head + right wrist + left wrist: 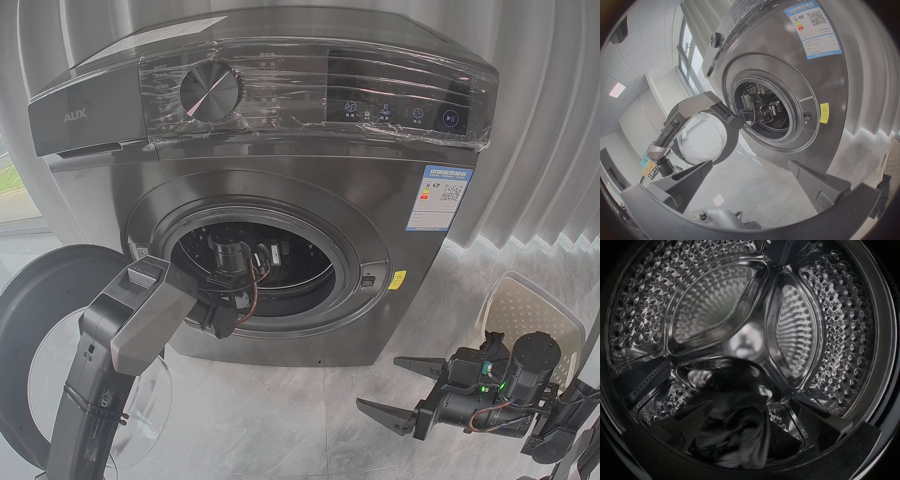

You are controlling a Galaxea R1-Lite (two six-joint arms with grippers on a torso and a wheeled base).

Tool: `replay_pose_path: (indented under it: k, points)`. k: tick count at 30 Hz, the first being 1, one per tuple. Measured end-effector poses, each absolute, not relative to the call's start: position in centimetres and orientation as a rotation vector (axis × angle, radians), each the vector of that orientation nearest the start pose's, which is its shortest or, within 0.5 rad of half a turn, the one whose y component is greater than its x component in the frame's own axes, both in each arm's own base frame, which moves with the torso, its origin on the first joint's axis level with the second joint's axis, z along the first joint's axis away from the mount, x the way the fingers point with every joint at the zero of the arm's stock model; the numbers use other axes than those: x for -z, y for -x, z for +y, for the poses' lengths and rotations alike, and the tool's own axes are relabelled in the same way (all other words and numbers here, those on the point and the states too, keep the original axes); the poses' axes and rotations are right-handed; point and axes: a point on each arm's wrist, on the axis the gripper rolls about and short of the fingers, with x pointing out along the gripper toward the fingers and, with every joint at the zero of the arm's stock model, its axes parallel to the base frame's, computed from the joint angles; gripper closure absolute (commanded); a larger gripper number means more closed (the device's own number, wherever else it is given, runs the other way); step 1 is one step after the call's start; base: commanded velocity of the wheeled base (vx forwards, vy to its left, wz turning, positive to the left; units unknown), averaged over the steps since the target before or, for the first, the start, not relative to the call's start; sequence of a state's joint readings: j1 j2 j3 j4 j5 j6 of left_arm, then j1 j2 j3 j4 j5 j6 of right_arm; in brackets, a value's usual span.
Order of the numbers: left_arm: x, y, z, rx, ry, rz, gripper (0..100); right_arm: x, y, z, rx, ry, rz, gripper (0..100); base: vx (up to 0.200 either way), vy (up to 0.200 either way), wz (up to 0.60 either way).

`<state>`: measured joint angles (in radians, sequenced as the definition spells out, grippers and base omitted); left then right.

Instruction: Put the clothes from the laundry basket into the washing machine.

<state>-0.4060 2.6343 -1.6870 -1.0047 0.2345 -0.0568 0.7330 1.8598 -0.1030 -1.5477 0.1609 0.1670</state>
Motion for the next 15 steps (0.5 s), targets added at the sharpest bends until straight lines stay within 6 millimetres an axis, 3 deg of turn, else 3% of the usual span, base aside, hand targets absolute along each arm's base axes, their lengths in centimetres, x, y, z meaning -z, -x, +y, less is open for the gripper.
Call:
replay_pose_path:
  k: [15]
  points:
    - [-4.7, -46.2, -20.7, 0.198, 0.06, -0.017, 0, -8.1, -16.6, 15.5, -0.871, -0.094, 0.28, 0, 0.0, 0.0, 0.0]
